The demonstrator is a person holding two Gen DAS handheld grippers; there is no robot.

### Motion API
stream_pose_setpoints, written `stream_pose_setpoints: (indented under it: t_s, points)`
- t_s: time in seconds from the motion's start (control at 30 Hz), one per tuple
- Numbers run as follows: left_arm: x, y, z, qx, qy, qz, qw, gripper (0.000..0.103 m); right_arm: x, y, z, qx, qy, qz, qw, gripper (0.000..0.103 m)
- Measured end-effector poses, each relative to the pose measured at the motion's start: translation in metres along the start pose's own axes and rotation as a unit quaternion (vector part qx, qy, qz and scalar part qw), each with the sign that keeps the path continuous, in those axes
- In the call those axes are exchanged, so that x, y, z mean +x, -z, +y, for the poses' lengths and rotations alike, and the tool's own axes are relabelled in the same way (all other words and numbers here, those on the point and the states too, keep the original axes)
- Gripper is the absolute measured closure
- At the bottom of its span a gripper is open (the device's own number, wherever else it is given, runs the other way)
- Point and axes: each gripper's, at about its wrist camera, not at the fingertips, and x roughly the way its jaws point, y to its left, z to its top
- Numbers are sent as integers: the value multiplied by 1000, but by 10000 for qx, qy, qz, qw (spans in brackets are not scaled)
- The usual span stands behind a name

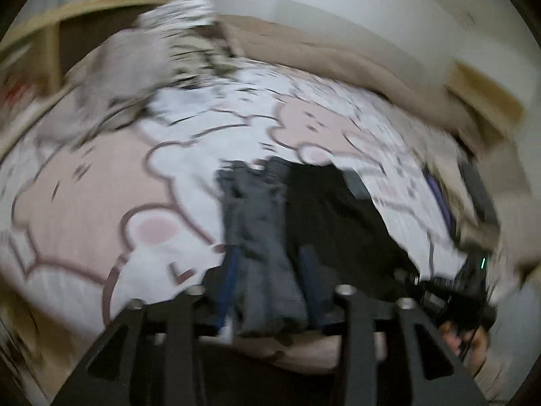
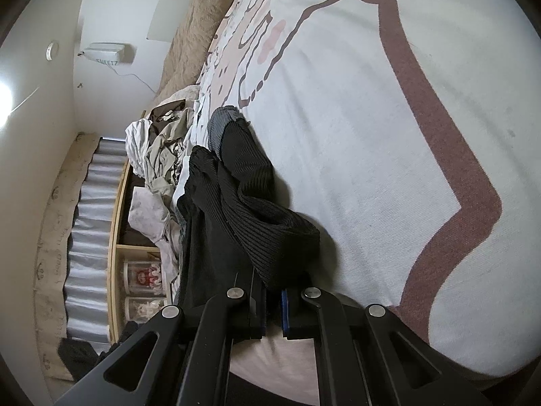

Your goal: Fold clothes

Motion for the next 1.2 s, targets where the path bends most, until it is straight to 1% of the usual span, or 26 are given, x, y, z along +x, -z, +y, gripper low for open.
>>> stream_pose_setpoints:
  t_s: [0.03,0.1,0.2,0.23,0.33,0.4,0.5,0.53,0.57,0.6,0.63,0.67,0.7,0.73,0.77,0.8,0.83,0.87,0.9,0.93,0.97,1.0,1.03,1.1,1.13,1.2]
  points:
    - [11,-1,-12,266,-15,173,9995,37,0,0,0,-8,-9,6,10000,97]
    - [32,-4,-35,797,-44,519,9955,36,1,1,1,-58,6,14,10000,97]
    - [68,4,-50,1297,-285,989,9862,36,-1,1,2,-112,20,19,9999,97]
    - [76,6,-50,1339,-328,1105,9843,36,-1,1,0,-83,-12,38,10000,97]
    - [86,8,-34,1071,-185,1355,9848,34,-3,-1,-6,109,-175,104,9997,97]
    - [82,4,-27,891,-46,1321,9872,34,-4,-2,-10,267,-305,156,9991,97]
    - [62,-2,-29,1160,35,953,9887,36,-3,-3,-11,335,-355,203,9986,97]
    - [53,-4,-34,1473,-43,767,9861,36,-3,-3,-11,319,-349,204,9987,97]
    - [43,-5,-42,1860,-156,560,9808,36,-3,-2,-10,302,-343,205,9987,97]
    - [34,-6,-49,2243,-270,352,9735,36,-3,-2,-9,286,-337,206,9988,97]
    - [24,-7,-56,2620,-383,143,9642,36,-3,-2,-9,278,-334,207,9988,97]
    - [16,-6,-65,3118,-597,-119,9482,36,-4,-2,-9,294,-337,211,9988,97]
    - [6,0,-77,3766,-878,-453,9211,36,-4,-2,-9,309,-343,215,9987,97]
    - [1,7,-85,4268,-1074,-695,8953,36,-4,-2,-9,324,-357,222,9986,97]
    - [-3,18,-93,4814,-1269,-935,8622,36,-4,-2,-10,338,-371,229,9985,97]
    - [-6,29,-98,5220,-1386,-1100,8344,36,-4,-2,-10,354,-386,236,9983,97]
    - [-8,39,-102,5556,-1469,-1233,8090,36,-4,-2,-10,374,-404,245,9982,97]
    - [-8,53,-106,5867,-1526,-1308,7845,36,-4,-2,-11,404,-431,256,9979,97]
    - [-8,65,-109,6086,-1554,-1293,7673,36,-4,-2,-12,445,-465,267,9976,97]
    - [-7,77,-113,6270,-1560,-1243,7531,36,-4,-2,-12,477,-490,275,9973,97]
    - [-6,88,-116,6473,-1567,-1199,7363,36,-4,-3,-12,504,-509,281,9970,97]
    - [-3,105,-118,6738,-1636,-1175,7109,35,-3,-3,-13,536,-532,289,9967,97]
    - [1,120,-118,6996,-1756,-1180,6825,33,-3,-3,-13,563,-551,297,9965,97]
    - [13,146,-113,7404,-1986,-1204,6308,33,-3,-3,-13,592,-565,315,9961,97]
    - [20,154,-111,7514,-2054,-1153,6163,33,-3,-3,-13,603,-571,324,9960,97]
    - [31,165,-105,7670,-2162,-1028,5953,33,-3,-3,-13,624,-589,342,9957,97]
